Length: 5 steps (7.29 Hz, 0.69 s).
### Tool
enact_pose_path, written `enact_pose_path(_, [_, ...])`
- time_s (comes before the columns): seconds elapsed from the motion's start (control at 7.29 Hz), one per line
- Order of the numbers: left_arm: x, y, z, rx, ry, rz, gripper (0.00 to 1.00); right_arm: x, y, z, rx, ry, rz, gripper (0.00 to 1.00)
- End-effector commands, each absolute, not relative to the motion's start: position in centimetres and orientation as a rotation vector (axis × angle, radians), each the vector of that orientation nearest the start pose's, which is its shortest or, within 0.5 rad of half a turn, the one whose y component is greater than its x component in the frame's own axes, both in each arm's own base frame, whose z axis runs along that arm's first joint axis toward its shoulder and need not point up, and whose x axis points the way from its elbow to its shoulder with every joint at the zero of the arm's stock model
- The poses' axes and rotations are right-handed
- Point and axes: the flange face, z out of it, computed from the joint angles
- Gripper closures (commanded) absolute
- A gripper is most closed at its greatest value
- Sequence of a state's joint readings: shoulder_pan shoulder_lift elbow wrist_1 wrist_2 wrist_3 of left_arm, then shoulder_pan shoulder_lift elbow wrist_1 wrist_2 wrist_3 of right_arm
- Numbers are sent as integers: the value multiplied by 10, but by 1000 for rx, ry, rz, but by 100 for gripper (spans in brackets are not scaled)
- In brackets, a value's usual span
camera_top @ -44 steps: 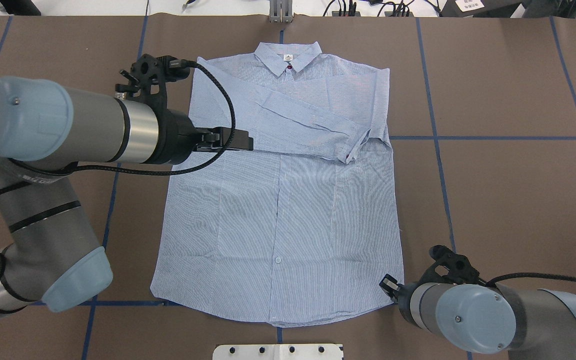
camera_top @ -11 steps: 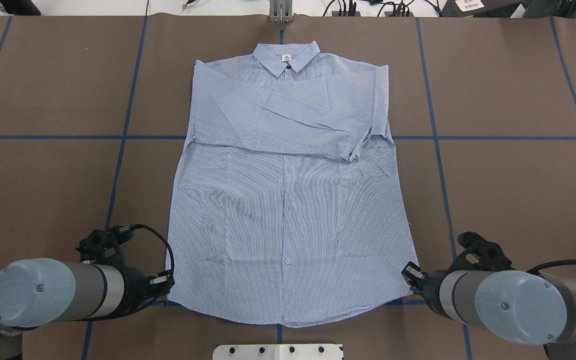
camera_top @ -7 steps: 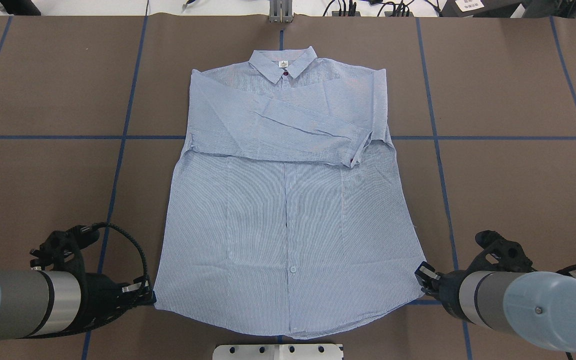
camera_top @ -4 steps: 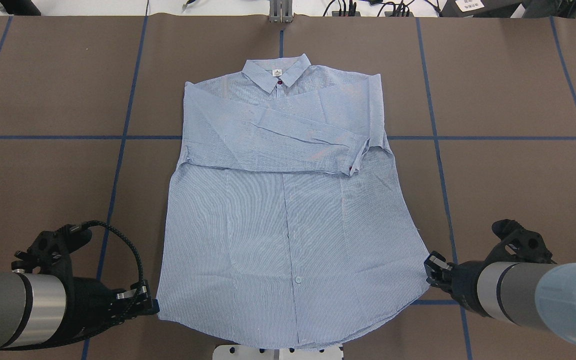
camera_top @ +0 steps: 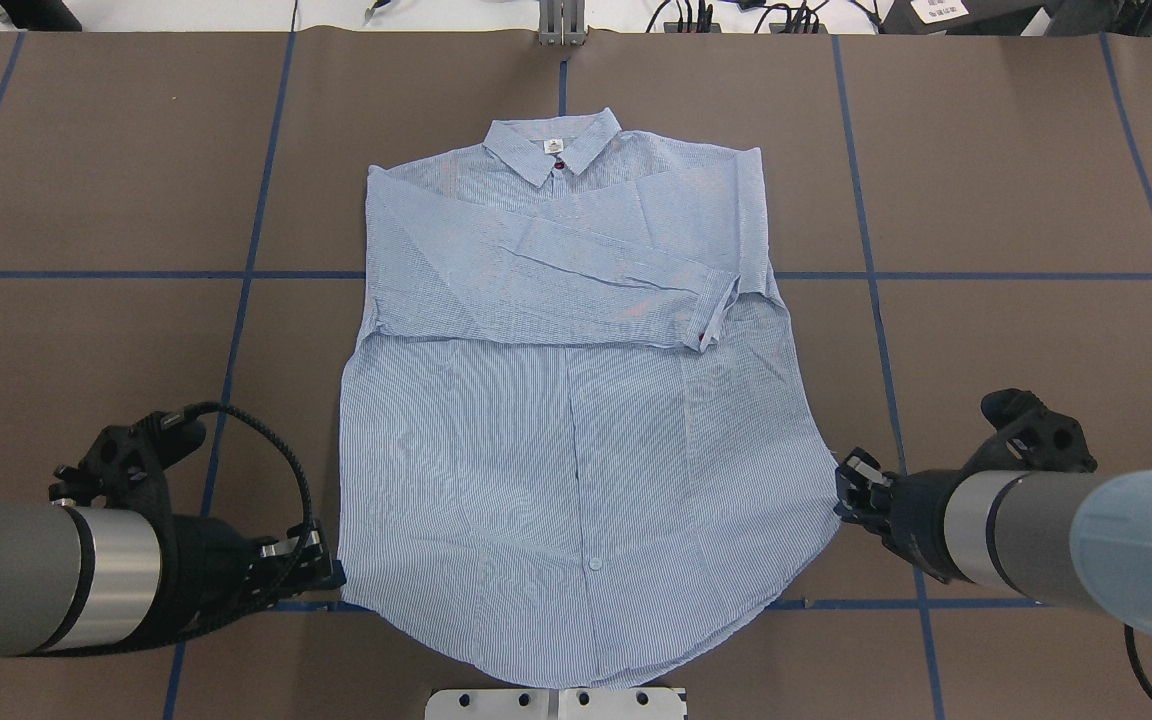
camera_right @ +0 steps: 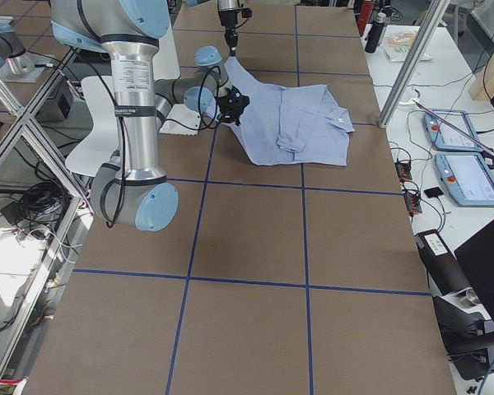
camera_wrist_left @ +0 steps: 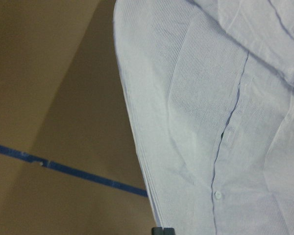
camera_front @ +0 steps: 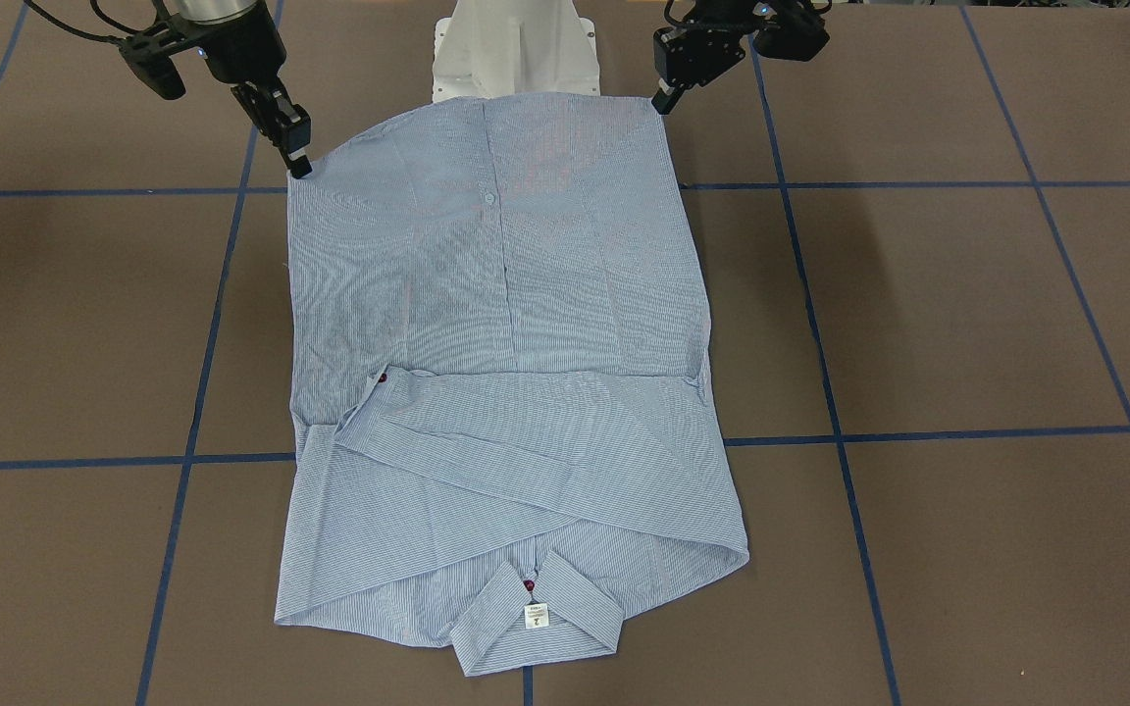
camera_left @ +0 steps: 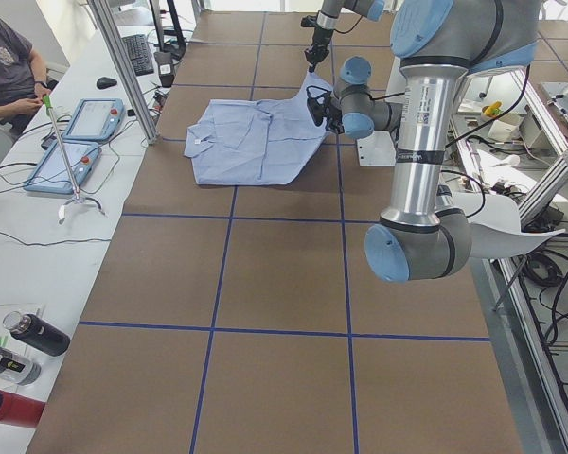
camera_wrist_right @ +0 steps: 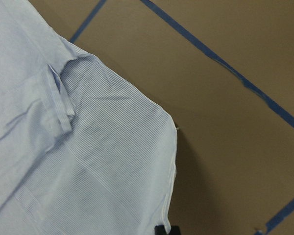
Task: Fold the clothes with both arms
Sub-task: 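Lift the hem corners with both grippers and pull them outward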
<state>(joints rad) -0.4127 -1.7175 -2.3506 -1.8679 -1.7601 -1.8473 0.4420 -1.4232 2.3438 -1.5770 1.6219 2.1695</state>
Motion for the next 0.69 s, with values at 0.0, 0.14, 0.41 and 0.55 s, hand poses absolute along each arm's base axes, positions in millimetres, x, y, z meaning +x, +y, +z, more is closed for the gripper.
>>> enact_pose_path(0.0, [299, -318, 203, -50, 1268, -565, 100, -322, -346, 214, -84, -917, 1048, 100])
enact_pose_path(0.14, [287, -326, 201, -31, 1275, -589, 100, -312, -355, 213, -72, -919, 1075, 100])
enact_pose_path(0.41, [270, -342, 202, 5, 1276, -638, 100, -284, -380, 216, -50, -915, 1144, 100])
enact_pose_path(0.55, [263, -349, 202, 18, 1276, -660, 100, -270, -393, 219, -61, -912, 1177, 100])
